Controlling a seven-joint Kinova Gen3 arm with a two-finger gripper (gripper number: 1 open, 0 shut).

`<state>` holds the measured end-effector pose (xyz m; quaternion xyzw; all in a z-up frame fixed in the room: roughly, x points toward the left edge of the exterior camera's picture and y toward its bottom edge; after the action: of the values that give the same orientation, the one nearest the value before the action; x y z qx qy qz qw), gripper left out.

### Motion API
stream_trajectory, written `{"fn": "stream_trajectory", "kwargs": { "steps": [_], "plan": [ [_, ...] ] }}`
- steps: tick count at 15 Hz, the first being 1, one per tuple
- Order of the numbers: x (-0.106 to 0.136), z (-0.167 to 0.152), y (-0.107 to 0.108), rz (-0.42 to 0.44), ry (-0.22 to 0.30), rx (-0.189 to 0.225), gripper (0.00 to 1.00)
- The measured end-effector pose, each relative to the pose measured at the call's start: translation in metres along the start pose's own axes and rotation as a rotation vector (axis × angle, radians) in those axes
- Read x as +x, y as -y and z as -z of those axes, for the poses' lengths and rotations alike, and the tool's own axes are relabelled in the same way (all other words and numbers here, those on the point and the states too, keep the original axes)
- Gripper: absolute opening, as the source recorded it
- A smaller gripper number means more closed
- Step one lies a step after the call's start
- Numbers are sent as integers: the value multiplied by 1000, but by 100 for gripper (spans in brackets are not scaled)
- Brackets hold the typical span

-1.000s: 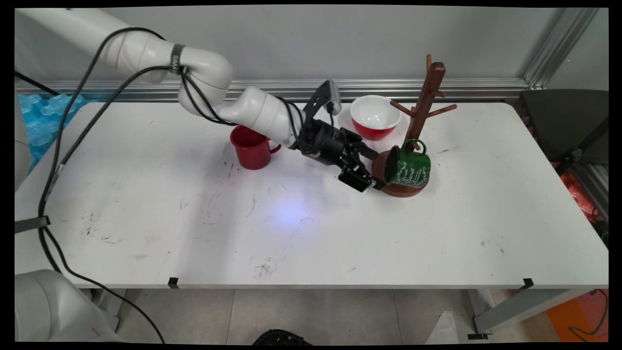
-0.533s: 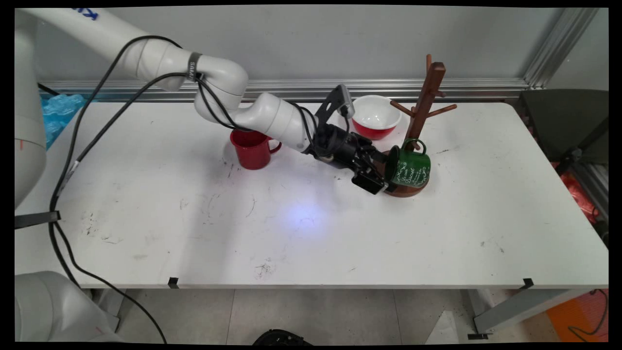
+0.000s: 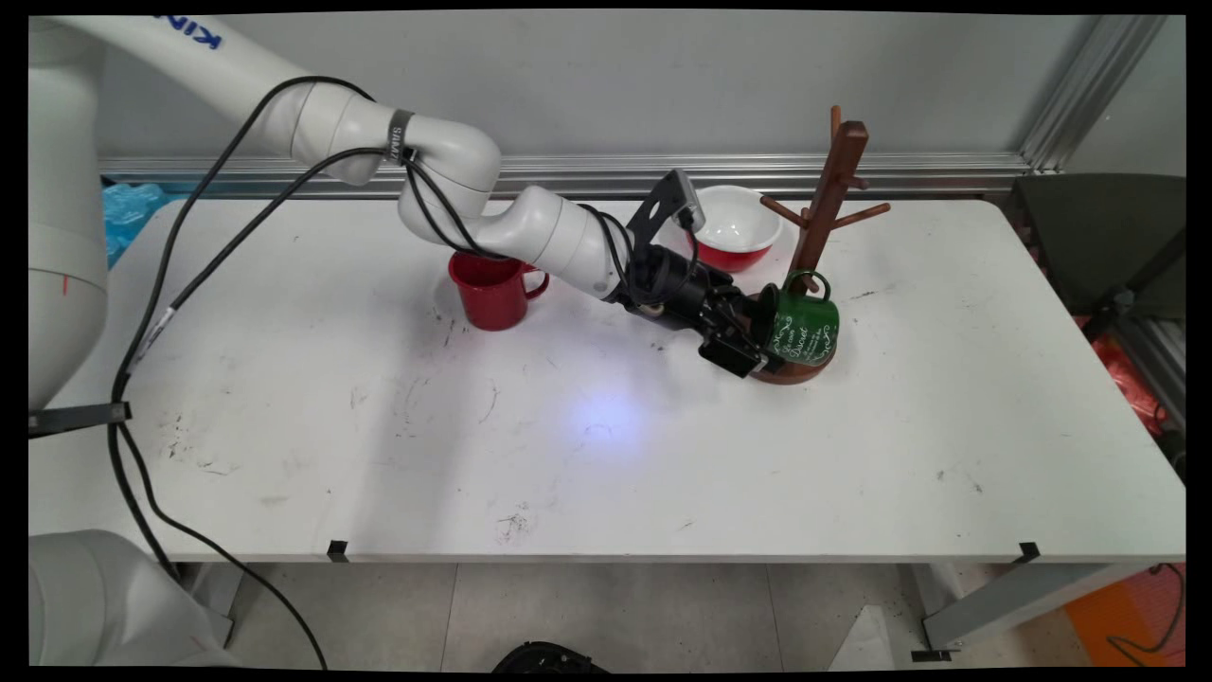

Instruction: Pick up the green mug from the rack

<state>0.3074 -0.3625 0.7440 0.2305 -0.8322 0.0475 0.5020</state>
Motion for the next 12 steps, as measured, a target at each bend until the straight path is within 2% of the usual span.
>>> {"fn": "stream_trajectory", "kwargs": {
  "steps": [10,11,12],
  "plan": [
    [7,-12,6,15,-18,13,100],
    [8,-12,6,15,-19,13,0],
    [9,-13,6,15,-21,13,0]
  ]
}}
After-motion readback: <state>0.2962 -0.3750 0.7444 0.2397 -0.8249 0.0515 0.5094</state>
